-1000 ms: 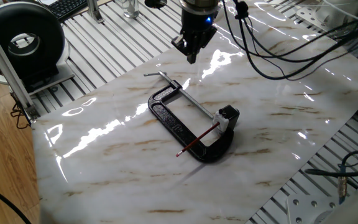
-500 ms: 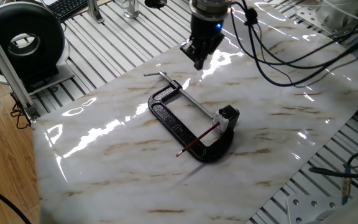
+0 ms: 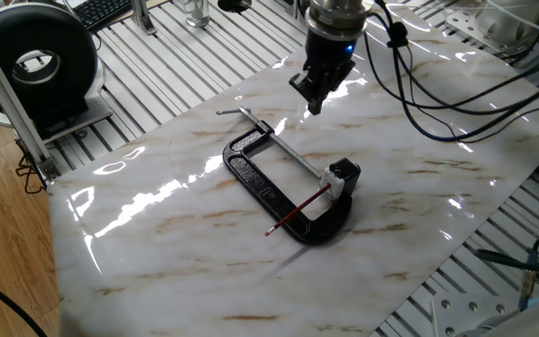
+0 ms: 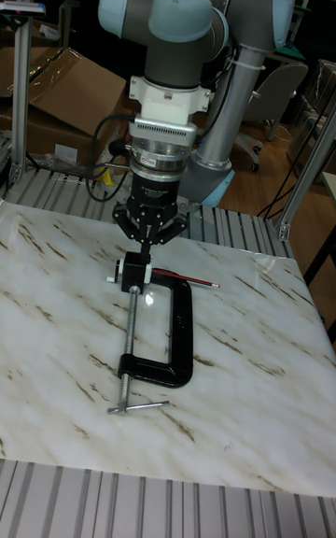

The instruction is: Sharpen the pencil with a pencil sharpener

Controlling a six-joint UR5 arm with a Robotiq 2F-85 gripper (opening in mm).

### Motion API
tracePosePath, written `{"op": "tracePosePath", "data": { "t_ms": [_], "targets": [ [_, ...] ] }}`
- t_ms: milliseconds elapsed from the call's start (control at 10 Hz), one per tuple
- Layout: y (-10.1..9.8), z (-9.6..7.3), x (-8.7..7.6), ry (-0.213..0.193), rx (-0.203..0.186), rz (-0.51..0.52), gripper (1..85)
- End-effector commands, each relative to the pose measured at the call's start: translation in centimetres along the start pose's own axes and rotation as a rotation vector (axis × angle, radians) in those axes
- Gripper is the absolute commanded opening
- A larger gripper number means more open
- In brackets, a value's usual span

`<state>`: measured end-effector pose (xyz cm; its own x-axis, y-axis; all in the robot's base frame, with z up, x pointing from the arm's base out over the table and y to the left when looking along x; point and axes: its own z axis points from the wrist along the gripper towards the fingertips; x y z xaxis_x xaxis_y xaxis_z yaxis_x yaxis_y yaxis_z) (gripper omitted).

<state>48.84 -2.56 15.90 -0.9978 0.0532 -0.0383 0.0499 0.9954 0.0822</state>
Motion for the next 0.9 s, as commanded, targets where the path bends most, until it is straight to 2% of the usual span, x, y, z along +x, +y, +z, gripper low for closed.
{"op": "tracePosePath", "data": {
  "t_ms": [0, 200, 300, 400, 500, 600, 700, 800],
  "targets": [
    [-0.5, 0.0, -0.1, -0.023, 0.005, -0.03, 1.0],
    [-1.8, -0.1, 0.4, -0.003, 0.056, -0.058, 1.0],
    [-1.9, -0.1, 1.0, 0.022, 0.057, -0.076, 1.0],
    [-3.1, -0.2, 1.4, 0.045, 0.101, -0.152, 1.0],
    [-2.6, -0.1, 0.0, -0.009, 0.086, -0.196, 1.0],
    [-1.9, -0.1, 0.1, -0.011, 0.058, -0.169, 1.0],
    [-2.5, -0.1, 0.7, 0.018, 0.079, -0.202, 1.0],
    [-3.4, -0.8, 1.8, 0.027, 0.063, -0.217, 1.0]
  ]
}}
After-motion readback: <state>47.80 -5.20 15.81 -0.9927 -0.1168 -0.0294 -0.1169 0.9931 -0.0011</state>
